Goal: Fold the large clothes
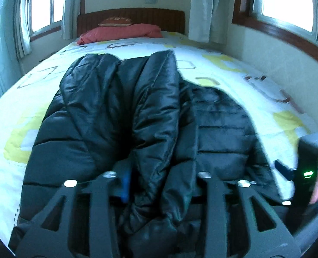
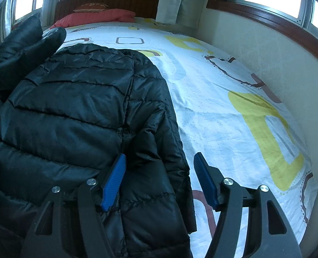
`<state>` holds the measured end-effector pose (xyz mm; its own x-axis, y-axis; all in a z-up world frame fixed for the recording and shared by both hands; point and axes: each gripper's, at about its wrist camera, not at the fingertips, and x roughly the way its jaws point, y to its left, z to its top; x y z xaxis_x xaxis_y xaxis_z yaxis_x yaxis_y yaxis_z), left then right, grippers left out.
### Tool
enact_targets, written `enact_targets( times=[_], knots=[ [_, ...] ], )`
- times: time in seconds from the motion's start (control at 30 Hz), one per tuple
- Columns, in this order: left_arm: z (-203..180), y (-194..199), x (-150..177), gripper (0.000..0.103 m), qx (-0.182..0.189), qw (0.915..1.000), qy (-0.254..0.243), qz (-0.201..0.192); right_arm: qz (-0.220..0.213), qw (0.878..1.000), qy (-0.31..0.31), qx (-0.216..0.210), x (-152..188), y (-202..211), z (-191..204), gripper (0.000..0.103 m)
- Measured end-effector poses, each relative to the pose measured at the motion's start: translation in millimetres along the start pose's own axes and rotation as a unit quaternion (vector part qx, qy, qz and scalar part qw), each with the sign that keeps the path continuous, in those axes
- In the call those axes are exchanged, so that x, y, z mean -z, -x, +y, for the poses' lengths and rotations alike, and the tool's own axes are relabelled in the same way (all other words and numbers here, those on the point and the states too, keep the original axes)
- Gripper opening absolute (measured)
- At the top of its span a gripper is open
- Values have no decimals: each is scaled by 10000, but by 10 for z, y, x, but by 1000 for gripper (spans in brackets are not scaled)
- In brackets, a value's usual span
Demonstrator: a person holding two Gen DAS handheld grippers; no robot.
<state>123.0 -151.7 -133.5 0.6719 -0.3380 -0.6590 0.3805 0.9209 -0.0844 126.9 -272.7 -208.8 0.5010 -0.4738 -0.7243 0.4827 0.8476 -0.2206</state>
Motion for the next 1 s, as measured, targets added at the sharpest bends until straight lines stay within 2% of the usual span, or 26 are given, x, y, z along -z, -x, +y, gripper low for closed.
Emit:
enact_targets(
  times=[0.07,0.27,0.33,0.47,0.53,0.6,0.67,0.7,0.8,0.9,1.0],
  knots=[
    [-3,121,-33,58,225,9997,119,-62,5,10000,13,26,4,15,2,65],
    [131,626,-130,61,704,9959,513,-258,-11,9999,86,135,-1,55,38,65],
    [248,848,-150,61,959,9923,682,-378,-20,9998,89,167,2,66,41,65],
    [548,1270,-146,63,1221,9851,978,-712,-44,9996,123,259,1,93,69,65],
    [893,1526,-97,69,1215,9756,1357,-1224,-41,9995,142,286,7,103,84,65],
    [1301,1601,-1,72,1020,9649,1896,-1504,-37,9993,168,321,6,108,94,65],
    [1656,1528,98,72,915,9558,2381,-1463,-32,9992,188,358,2,109,111,65],
    [1873,1442,159,72,879,9505,2675,-1312,-31,9990,210,392,-2,111,125,65],
    [2248,1261,314,72,1115,9298,3344,-1060,-33,9986,249,462,-4,114,145,65],
    [2403,1206,395,72,1108,9239,3515,-1028,-16,9984,255,500,-12,114,159,65],
    [2522,1167,392,72,1232,9123,3761,-1053,-16,9980,298,565,-18,117,188,65]
  ],
)
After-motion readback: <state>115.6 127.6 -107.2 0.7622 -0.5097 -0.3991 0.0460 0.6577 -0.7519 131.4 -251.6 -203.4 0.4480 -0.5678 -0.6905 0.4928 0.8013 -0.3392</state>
